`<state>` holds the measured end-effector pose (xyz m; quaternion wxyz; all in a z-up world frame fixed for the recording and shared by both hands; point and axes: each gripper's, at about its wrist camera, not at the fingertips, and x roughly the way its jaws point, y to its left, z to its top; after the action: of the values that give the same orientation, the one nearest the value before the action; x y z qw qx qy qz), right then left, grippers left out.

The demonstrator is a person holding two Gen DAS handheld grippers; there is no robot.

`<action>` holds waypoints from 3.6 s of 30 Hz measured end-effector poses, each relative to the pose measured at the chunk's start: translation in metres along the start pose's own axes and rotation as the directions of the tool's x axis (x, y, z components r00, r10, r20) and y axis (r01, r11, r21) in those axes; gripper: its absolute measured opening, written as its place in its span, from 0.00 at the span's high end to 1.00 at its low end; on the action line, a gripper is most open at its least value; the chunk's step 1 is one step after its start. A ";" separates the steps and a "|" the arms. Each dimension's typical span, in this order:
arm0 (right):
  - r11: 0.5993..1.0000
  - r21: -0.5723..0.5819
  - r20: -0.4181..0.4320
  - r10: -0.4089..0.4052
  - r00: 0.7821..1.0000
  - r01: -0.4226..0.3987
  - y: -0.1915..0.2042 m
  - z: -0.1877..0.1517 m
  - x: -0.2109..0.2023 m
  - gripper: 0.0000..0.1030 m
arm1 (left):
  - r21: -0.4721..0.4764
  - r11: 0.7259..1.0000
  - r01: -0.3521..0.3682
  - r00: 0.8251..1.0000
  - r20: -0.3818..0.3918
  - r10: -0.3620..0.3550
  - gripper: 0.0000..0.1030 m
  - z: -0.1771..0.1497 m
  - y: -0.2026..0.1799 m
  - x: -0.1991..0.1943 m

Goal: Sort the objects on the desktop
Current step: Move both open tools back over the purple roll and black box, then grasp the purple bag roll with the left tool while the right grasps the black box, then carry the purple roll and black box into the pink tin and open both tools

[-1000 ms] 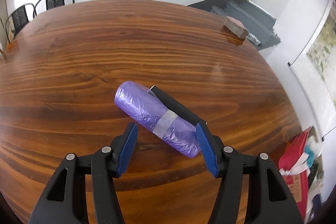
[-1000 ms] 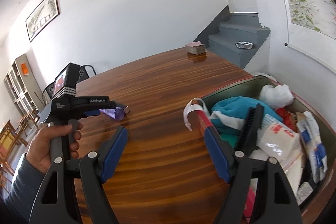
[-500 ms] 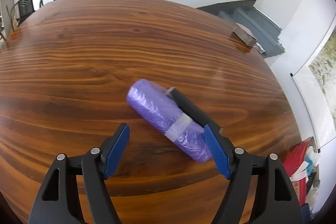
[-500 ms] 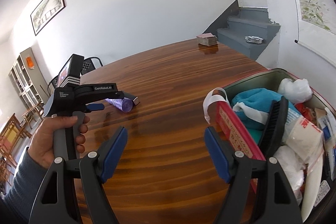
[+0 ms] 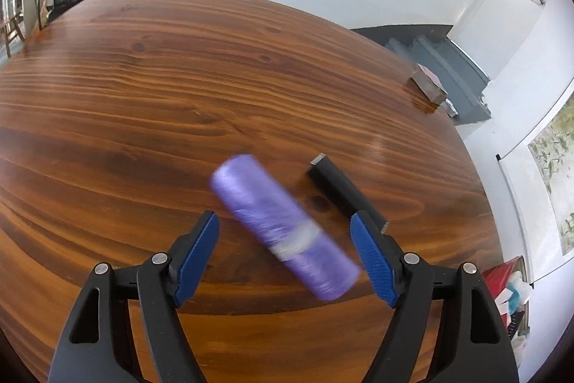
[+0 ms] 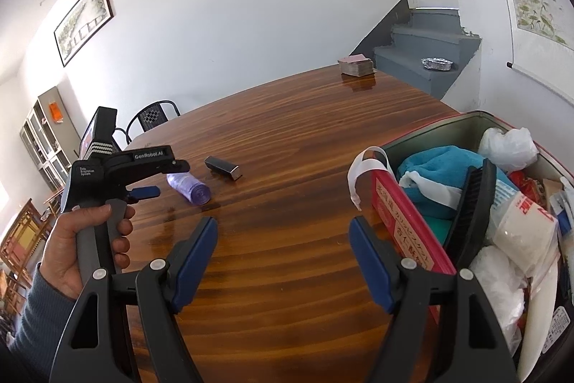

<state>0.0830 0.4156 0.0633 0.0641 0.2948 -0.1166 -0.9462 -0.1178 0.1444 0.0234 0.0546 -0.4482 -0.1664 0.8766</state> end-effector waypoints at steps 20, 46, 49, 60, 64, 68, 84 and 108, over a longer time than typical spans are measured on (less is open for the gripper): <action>1.000 -0.023 -0.020 -0.013 1.000 0.013 0.006 -0.003 0.008 0.23 | 0.104 0.977 -0.189 0.982 0.018 0.188 0.23 0.001 -0.002 0.022; 0.983 -0.163 -0.178 0.055 0.982 -0.085 0.061 0.035 0.106 0.23 | 0.226 0.967 -0.119 0.993 0.027 0.116 0.68 0.008 0.031 0.002; 0.981 -0.171 -0.206 0.055 0.977 -0.092 0.064 0.041 0.132 0.23 | 0.218 0.968 -0.123 0.992 0.039 0.117 0.68 0.012 0.033 -0.003; 0.967 -0.231 -0.290 0.038 0.956 -0.109 0.083 0.065 0.211 0.33 | 0.183 0.975 -0.128 0.991 0.061 0.118 0.68 0.020 0.045 -0.014; 0.963 -0.253 -0.322 0.010 0.947 -0.097 0.088 0.064 0.230 0.42 | 0.169 0.977 -0.130 0.991 0.061 0.121 0.68 0.021 0.049 -0.015; 0.950 -0.298 -0.320 -0.006 0.947 -0.095 0.095 0.060 0.233 0.50 | 0.161 0.978 -0.132 0.991 0.050 0.126 0.68 0.020 0.050 -0.012; 0.967 -0.219 -0.302 0.057 0.952 -0.127 0.088 0.060 0.205 0.78 | 0.184 0.977 -0.104 0.994 0.050 0.097 0.68 0.015 0.037 -0.018; 0.995 -0.100 -0.045 0.025 0.999 -0.029 0.072 0.051 0.075 0.78 | 0.309 0.951 0.005 0.994 0.104 -0.039 0.68 -0.008 -0.022 -0.063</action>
<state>-0.0033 0.3416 0.0816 0.0942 0.3104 -0.0714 -0.9432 -0.0751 0.1513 0.0750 0.1246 -0.3839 -0.0351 0.9142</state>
